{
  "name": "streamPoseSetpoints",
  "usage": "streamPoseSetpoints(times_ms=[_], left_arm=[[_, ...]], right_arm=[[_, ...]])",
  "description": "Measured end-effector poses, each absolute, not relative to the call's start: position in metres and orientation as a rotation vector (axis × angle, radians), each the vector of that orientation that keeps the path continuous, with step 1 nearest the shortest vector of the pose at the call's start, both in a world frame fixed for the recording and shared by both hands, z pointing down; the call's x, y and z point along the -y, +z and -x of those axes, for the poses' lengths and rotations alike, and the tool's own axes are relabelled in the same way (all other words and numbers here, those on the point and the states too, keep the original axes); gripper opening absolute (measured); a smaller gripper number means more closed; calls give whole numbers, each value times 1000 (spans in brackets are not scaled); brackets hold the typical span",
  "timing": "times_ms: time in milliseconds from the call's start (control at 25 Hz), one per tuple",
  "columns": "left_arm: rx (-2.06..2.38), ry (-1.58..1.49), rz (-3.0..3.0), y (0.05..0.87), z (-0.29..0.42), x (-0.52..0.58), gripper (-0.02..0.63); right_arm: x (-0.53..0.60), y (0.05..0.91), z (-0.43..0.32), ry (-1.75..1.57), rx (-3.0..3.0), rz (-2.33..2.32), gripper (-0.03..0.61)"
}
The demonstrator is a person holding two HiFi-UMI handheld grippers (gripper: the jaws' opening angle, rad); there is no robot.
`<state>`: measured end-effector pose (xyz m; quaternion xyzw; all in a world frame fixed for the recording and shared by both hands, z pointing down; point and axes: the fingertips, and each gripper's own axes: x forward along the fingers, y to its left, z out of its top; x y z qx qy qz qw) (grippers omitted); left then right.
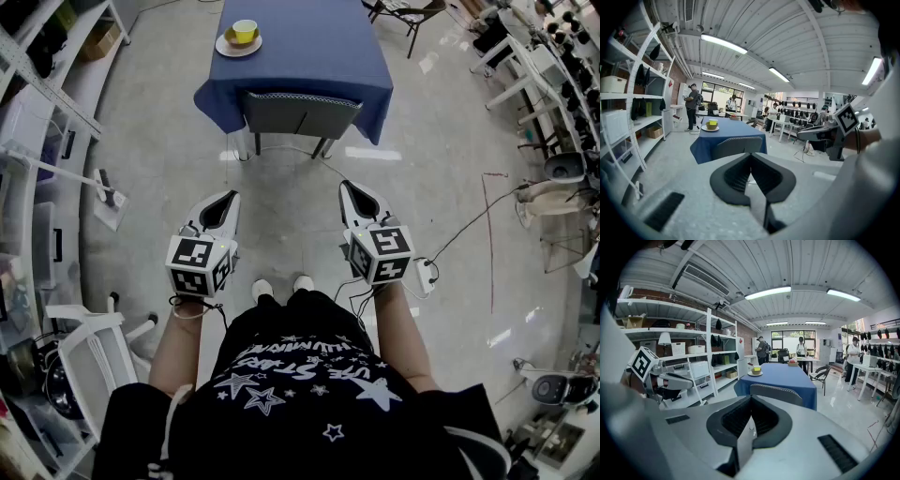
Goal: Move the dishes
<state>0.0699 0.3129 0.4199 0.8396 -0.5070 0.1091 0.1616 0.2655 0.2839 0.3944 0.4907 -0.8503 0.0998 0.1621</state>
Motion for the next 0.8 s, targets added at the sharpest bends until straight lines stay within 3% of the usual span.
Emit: streamPoseSetpoints(times_ms=[360, 800], left_arm=[[1473, 356, -2397, 414, -97, -321, 20], [1502, 319, -2388, 405, -91, -326, 20]], right_arm=[[-280, 384, -302, 276, 2418, -1393, 3], [-272, 374, -294, 234, 2436, -1388, 3]])
